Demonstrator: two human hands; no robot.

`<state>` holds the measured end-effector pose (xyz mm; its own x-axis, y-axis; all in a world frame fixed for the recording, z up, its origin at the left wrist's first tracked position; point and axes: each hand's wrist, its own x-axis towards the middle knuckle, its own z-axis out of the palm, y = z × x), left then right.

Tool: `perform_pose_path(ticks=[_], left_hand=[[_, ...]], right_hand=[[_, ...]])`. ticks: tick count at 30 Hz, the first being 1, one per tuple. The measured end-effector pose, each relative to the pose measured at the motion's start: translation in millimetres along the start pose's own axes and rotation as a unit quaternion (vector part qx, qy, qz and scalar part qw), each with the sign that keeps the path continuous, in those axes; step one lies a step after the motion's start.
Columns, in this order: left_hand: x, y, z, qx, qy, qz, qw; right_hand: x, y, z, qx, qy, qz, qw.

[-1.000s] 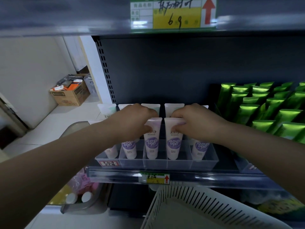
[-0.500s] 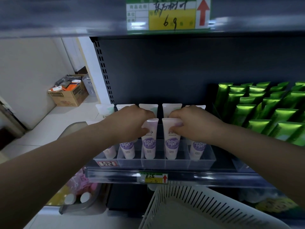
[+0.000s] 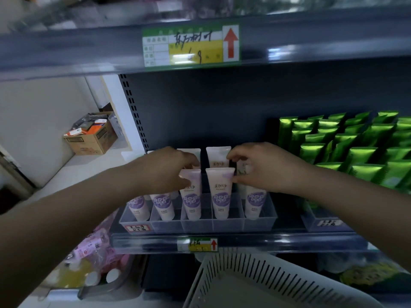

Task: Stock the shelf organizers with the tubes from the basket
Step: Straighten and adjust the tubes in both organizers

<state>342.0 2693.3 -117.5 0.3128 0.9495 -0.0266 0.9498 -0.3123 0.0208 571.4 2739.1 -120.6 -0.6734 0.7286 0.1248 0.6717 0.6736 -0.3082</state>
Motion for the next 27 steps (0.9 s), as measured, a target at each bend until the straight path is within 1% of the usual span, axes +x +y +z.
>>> perform_pose_path(ticks=[5,8,10,14,17,20,23,27], left_hand=[[20.2,23.9,-26.1,-0.067,0.078,0.05,0.993],[46.6,42.8,-29.3,-0.08,0.101,0.074,0.989],[67.0,52.7,-25.9,-0.077,0.098,0.078,0.989],[101.4,63.3,-16.8,-0.085,0.07,0.063,0.992],[116.1,64.5,-10.8,-0.099,0.03,0.047,0.994],[121.6,63.8,-4.9,-0.084,0.001,0.044,0.996],[123.4,63.6,0.2,-0.057,0.009,0.046,0.997],[123.7,63.3,4.0,-0.061,0.026,0.037,0.997]], right_hand=[[-18.0,22.8,-13.7,0.005,0.018,0.022,1.0],[-23.8,30.0,-14.0,0.011,0.012,0.03,0.999],[-26.2,32.8,-11.9,0.024,0.022,0.036,0.999],[-27.9,38.1,-6.6,0.06,0.062,0.048,0.995],[-27.7,41.7,-3.1,0.058,0.063,0.05,0.995],[-28.3,45.7,0.5,0.056,0.051,0.051,0.996],[-28.8,50.3,4.6,0.068,0.043,0.05,0.996],[-28.6,51.4,8.1,0.078,0.052,0.051,0.994]])
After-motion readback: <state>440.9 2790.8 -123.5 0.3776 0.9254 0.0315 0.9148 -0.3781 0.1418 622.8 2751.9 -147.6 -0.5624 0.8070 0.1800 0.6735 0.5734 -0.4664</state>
